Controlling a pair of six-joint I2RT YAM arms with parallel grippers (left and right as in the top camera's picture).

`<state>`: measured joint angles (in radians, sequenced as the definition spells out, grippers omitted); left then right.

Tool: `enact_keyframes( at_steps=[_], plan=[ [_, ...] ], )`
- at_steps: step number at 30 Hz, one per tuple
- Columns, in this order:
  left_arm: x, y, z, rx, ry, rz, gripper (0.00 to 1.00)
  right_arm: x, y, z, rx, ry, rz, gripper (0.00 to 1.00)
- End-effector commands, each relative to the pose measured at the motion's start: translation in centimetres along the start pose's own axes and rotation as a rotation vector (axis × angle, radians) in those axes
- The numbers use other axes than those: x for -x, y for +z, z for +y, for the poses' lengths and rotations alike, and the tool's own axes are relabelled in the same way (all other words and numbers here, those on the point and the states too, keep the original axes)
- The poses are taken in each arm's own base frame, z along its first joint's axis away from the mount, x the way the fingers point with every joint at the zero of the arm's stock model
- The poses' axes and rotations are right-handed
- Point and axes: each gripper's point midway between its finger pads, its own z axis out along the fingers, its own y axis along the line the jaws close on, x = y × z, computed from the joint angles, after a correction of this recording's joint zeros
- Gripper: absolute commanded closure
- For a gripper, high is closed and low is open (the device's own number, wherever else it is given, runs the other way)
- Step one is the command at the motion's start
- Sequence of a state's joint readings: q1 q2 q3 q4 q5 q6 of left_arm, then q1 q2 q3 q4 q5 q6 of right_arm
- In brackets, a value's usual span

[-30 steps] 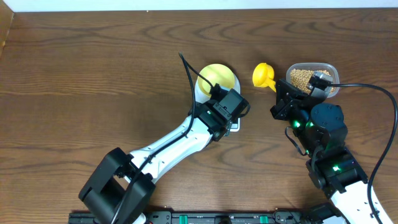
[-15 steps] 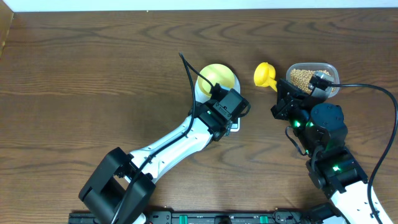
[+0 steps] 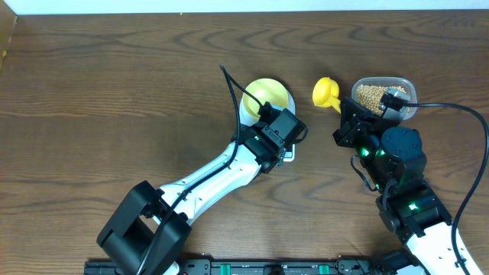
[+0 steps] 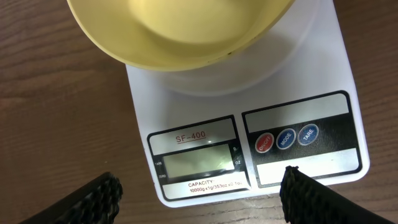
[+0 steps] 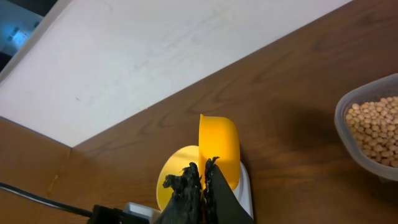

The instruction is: Scoop item into bowl and weigh 50g on scale

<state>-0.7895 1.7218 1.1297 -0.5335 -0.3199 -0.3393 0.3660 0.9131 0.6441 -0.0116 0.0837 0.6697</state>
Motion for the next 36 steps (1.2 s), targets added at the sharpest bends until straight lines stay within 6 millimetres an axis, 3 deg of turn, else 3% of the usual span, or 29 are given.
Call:
enact_keyframes(
  at_steps=[1,36],
  plan=[
    [-0.70,0.52,0.21,0.020,0.017,0.014,0.16,1.30,-0.38,0.24,-0.003,0.007,-0.039,0.99],
    [-0.71,0.53,0.20,0.020,-0.028,0.014,0.17,1.25,-0.38,0.21,-0.004,0.006,-0.037,0.99]
  ],
)
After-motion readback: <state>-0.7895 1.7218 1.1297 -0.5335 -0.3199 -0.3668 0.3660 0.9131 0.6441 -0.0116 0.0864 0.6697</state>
